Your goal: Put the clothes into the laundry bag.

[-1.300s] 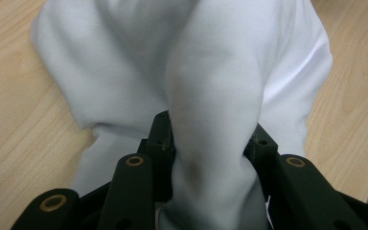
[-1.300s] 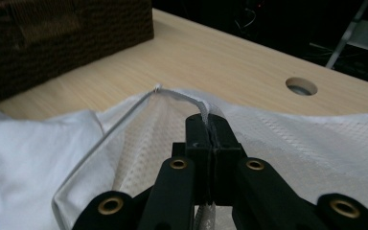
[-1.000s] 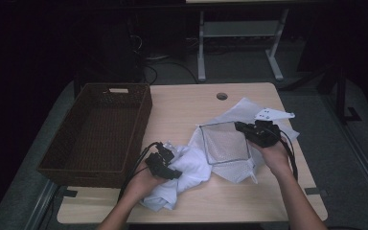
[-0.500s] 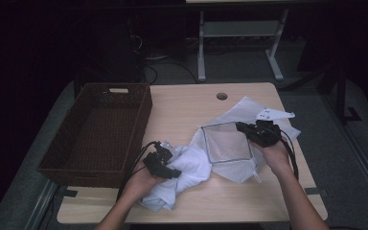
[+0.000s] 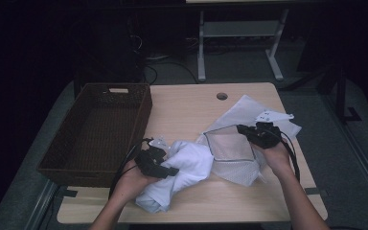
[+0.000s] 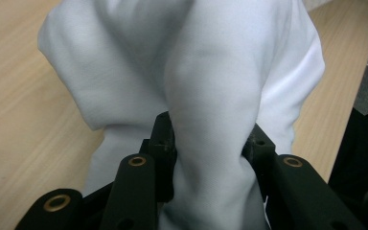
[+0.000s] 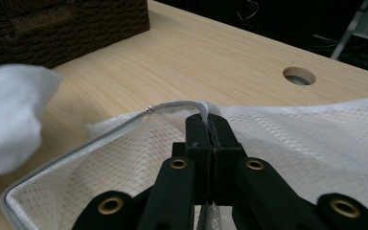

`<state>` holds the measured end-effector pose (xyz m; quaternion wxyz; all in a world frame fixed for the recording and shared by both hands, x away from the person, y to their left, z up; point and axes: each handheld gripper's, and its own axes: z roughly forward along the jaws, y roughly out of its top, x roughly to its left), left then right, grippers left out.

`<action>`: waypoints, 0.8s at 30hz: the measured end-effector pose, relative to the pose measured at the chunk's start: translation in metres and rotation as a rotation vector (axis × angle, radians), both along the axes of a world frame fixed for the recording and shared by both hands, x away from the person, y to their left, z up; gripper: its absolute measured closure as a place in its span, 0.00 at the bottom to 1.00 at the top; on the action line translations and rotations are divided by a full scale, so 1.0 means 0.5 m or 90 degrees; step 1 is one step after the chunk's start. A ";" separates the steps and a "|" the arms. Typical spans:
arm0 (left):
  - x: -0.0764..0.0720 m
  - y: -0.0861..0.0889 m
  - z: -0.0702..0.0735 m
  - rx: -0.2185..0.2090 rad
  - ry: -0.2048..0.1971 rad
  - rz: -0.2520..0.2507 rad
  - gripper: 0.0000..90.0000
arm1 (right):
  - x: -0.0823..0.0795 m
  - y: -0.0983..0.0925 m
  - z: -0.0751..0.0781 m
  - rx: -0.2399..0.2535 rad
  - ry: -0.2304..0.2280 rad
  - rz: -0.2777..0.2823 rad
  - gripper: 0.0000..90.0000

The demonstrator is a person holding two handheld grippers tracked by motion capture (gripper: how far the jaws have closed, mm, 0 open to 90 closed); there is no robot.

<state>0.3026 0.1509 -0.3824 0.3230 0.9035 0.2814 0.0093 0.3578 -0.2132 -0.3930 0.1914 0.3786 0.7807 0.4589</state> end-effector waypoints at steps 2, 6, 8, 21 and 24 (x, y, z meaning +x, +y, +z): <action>-0.001 0.001 0.007 -0.006 -0.007 -0.010 0.72 | 0.000 0.002 -0.002 -0.001 0.000 0.004 0.98; -0.002 -0.004 0.013 -0.014 -0.017 -0.032 0.72 | -0.001 0.002 -0.004 -0.003 0.001 0.007 0.98; -0.003 -0.009 0.018 -0.009 -0.025 -0.049 0.72 | -0.001 0.002 -0.004 -0.003 0.001 0.008 0.98; 0.014 -0.088 0.047 -0.004 -0.063 -0.139 0.72 | -0.010 0.000 -0.002 0.002 -0.001 0.020 0.98; 0.019 -0.111 0.041 -0.002 -0.067 -0.162 0.72 | -0.011 -0.001 -0.002 0.007 0.000 0.021 0.98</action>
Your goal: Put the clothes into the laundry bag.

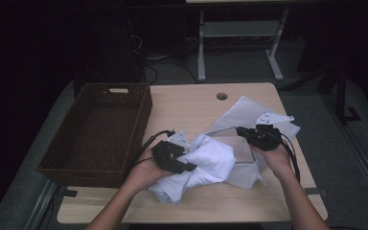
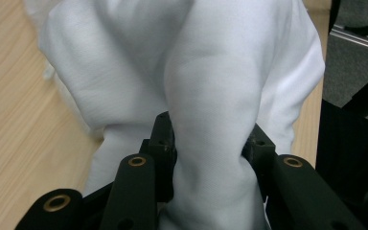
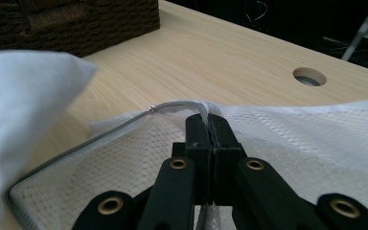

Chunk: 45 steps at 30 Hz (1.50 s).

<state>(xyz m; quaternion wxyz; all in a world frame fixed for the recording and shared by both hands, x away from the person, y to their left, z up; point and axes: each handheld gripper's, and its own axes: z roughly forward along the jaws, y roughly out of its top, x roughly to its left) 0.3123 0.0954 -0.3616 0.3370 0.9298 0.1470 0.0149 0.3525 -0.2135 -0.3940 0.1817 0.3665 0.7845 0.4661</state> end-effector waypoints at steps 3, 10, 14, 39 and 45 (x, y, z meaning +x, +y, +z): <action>0.006 -0.026 -0.009 0.005 -0.001 -0.018 0.72 | -0.001 -0.002 -0.001 0.005 0.000 0.004 0.98; 0.022 -0.070 -0.038 0.018 -0.002 -0.062 0.72 | -0.004 -0.006 -0.001 0.009 0.000 0.005 0.98; 0.036 -0.086 -0.054 0.018 0.001 -0.071 0.72 | -0.006 -0.009 0.000 0.011 0.000 0.006 0.98; 0.116 -0.125 -0.090 0.024 0.008 -0.004 0.72 | -0.011 0.004 0.000 0.008 -0.002 0.028 0.98; 0.127 -0.132 -0.089 0.026 0.017 0.038 0.72 | -0.013 0.007 0.005 0.010 -0.006 0.030 0.98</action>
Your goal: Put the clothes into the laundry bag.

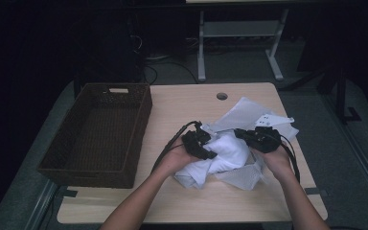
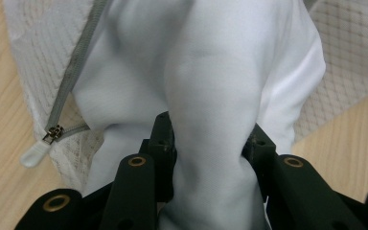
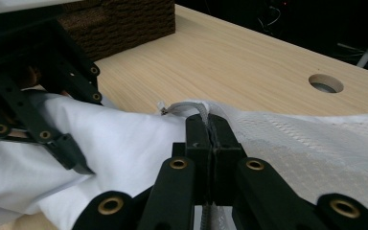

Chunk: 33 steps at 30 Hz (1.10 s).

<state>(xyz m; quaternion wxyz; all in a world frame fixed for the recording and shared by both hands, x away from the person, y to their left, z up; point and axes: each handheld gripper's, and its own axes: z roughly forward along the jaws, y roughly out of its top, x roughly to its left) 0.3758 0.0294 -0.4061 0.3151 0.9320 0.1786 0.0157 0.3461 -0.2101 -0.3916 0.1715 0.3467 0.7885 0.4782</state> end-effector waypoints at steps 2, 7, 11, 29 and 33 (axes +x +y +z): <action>0.004 -0.002 0.001 0.004 0.003 0.012 0.72 | 0.000 0.000 0.001 0.000 -0.002 0.001 0.98; 0.009 0.000 0.000 0.011 0.002 0.042 0.72 | -0.002 0.005 0.005 0.004 -0.004 0.008 0.98; 0.008 0.012 0.004 0.015 0.003 0.060 0.72 | 0.000 0.020 0.009 0.016 -0.004 0.021 0.98; 0.028 -0.032 0.002 0.001 0.009 0.112 0.72 | -0.010 0.065 0.013 0.006 -0.008 0.063 0.98; 0.029 -0.051 0.004 0.001 0.007 0.110 0.71 | -0.010 0.061 0.015 0.008 -0.010 0.062 0.98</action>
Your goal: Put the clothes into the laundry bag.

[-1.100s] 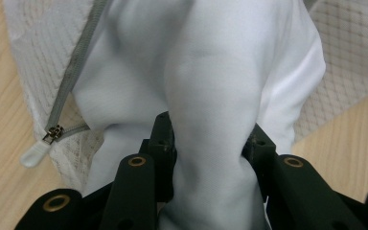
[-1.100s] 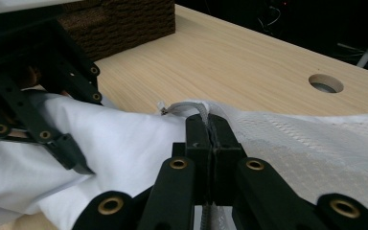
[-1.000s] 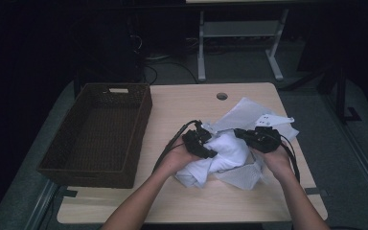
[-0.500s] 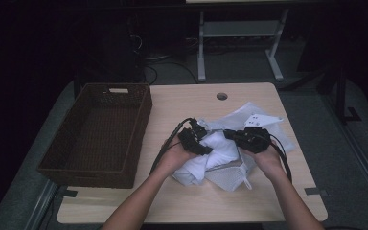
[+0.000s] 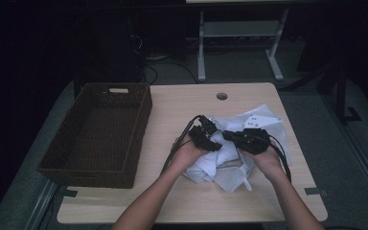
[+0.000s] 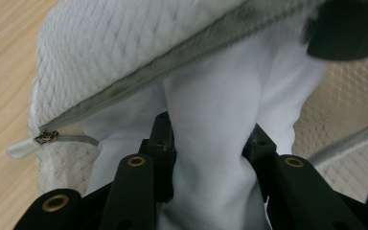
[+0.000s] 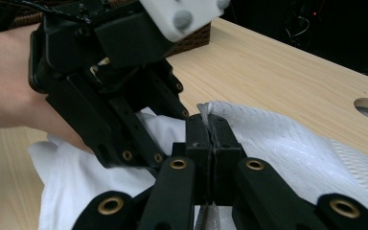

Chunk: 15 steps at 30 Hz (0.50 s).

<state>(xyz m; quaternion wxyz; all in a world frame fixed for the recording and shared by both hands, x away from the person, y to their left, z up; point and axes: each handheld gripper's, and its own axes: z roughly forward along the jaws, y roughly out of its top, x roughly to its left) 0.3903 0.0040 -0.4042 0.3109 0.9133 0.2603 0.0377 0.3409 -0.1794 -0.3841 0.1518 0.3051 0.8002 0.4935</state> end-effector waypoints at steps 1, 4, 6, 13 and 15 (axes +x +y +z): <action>0.001 -0.004 0.000 -0.003 0.000 0.002 0.71 | 0.000 0.000 0.000 -0.001 0.001 0.000 0.98; 0.007 -0.012 -0.006 -0.005 0.000 0.008 0.70 | 0.000 -0.004 -0.001 -0.002 0.001 -0.001 0.98; 0.014 -0.014 -0.012 -0.009 0.003 0.016 0.69 | 0.000 -0.009 -0.002 -0.004 0.004 -0.006 0.98; 0.020 -0.010 -0.017 -0.043 0.007 0.022 0.58 | 0.004 -0.025 -0.015 -0.008 0.016 -0.017 0.98; 0.017 -0.002 -0.010 -0.054 -0.001 0.018 0.53 | 0.004 -0.027 -0.015 -0.008 0.016 -0.019 0.98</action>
